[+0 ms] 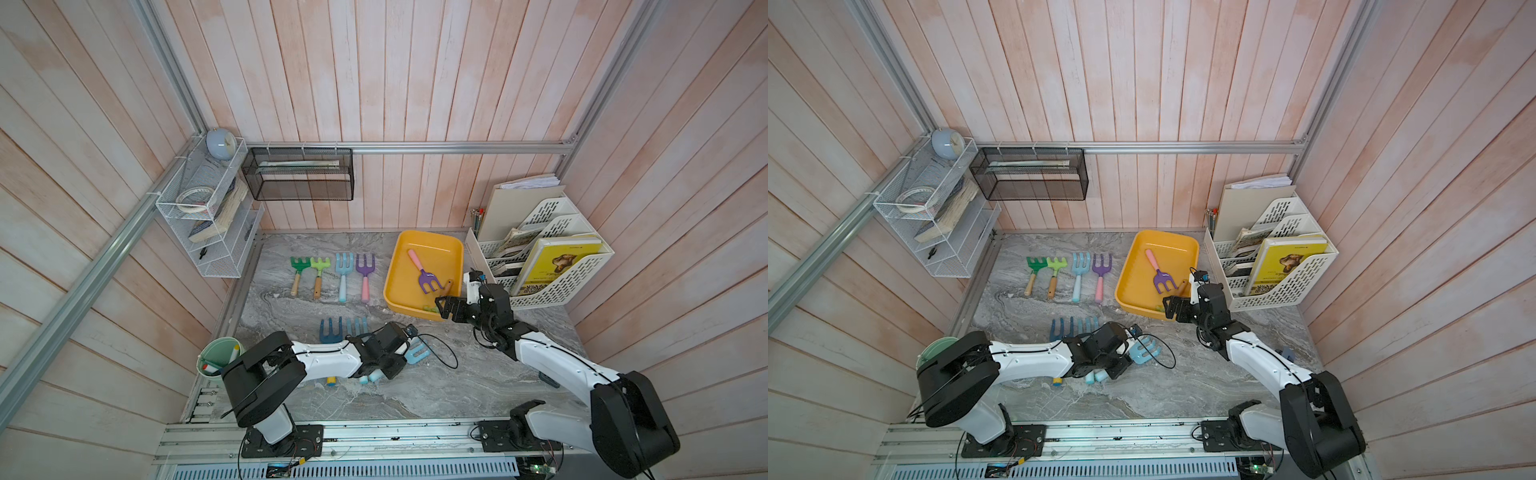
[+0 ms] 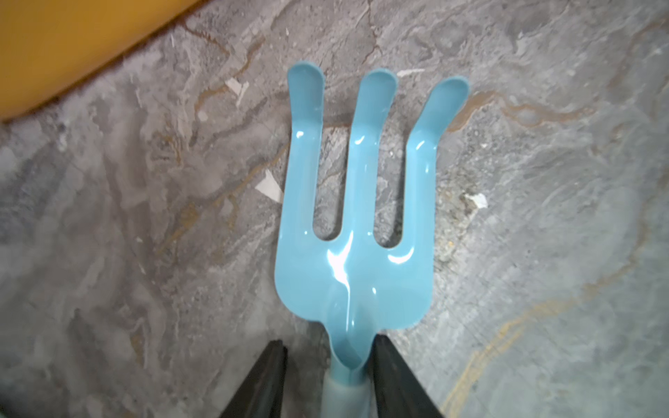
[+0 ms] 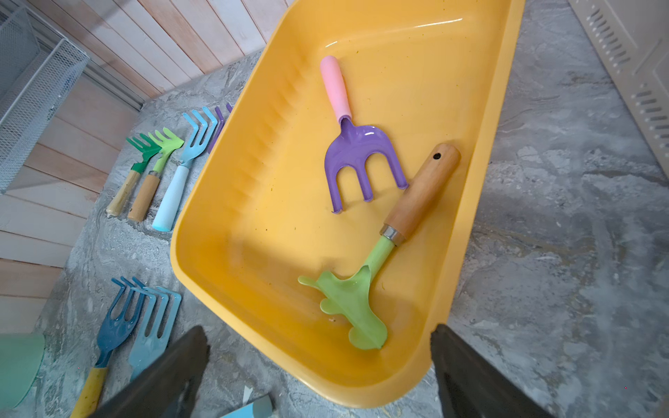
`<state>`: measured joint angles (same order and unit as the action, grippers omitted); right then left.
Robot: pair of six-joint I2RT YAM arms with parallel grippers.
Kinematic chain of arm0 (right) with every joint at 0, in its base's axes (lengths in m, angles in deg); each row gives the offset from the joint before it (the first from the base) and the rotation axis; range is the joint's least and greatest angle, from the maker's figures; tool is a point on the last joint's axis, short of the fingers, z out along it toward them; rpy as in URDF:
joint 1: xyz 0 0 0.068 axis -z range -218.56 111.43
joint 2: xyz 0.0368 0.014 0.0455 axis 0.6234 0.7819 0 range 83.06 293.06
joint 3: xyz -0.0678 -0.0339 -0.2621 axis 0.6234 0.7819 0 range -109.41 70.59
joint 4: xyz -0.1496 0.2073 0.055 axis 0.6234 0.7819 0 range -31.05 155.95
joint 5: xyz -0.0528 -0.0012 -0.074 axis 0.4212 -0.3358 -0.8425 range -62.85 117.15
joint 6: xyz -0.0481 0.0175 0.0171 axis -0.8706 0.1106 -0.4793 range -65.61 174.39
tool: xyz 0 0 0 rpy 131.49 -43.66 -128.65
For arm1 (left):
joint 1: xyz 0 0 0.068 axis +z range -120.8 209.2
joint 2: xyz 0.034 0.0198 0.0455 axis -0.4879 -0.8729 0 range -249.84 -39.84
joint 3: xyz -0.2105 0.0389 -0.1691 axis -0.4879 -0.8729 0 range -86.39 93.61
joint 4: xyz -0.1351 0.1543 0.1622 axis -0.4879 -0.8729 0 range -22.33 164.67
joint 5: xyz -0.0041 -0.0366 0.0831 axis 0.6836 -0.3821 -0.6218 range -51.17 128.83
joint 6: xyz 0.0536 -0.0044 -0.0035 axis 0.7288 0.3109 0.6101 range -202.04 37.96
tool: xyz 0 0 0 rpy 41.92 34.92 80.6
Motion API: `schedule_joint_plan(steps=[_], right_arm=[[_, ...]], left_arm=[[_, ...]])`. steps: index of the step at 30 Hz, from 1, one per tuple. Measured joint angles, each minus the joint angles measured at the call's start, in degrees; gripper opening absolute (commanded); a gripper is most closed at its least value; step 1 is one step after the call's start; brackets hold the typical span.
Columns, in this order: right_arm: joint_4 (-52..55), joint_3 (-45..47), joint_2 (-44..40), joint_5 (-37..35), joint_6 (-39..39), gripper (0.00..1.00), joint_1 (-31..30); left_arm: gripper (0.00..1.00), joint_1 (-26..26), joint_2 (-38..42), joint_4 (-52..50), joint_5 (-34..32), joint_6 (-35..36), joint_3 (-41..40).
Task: Take the hand rake out of the storage box
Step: Adjust the rake at the center of the board.
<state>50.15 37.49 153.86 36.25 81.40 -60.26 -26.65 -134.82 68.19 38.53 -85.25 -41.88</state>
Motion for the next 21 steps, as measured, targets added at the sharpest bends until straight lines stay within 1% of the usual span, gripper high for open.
schedule_joint_plan(steps=[3,6,10,12,13,16,21], right_arm=[[0.0,0.0,0.3,0.0,0.0,0.98,0.2],[0.0,0.0,0.4,0.0,0.0,0.98,0.4],[0.0,0.0,0.3,0.0,0.4,0.98,0.5],[0.0,0.0,0.3,0.0,0.4,0.98,0.7],[-0.1,0.1,0.3,0.0,0.5,0.98,0.8],[-0.1,0.5,0.0,-0.1,1.1,0.98,1.0],[-0.2,0.7,-0.1,0.0,2.0,0.98,1.2]], left_arm=[[0.28,0.4,-0.6,0.0,0.2,-0.3,0.7],[0.23,0.7,-0.5,-0.2,0.0,-1.0,0.7],[0.2,0.7,1.0,-2.4,0.1,-3.7,0.7],[0.19,0.7,3.4,-3.6,0.3,-6.0,0.1],[0.17,0.6,5.0,-3.8,0.2,-7.4,-0.5],[0.16,0.0,9.3,-3.7,-0.8,-12.9,-2.1],[0.16,-0.7,10.6,-3.5,-3.8,-22.9,-4.7]])
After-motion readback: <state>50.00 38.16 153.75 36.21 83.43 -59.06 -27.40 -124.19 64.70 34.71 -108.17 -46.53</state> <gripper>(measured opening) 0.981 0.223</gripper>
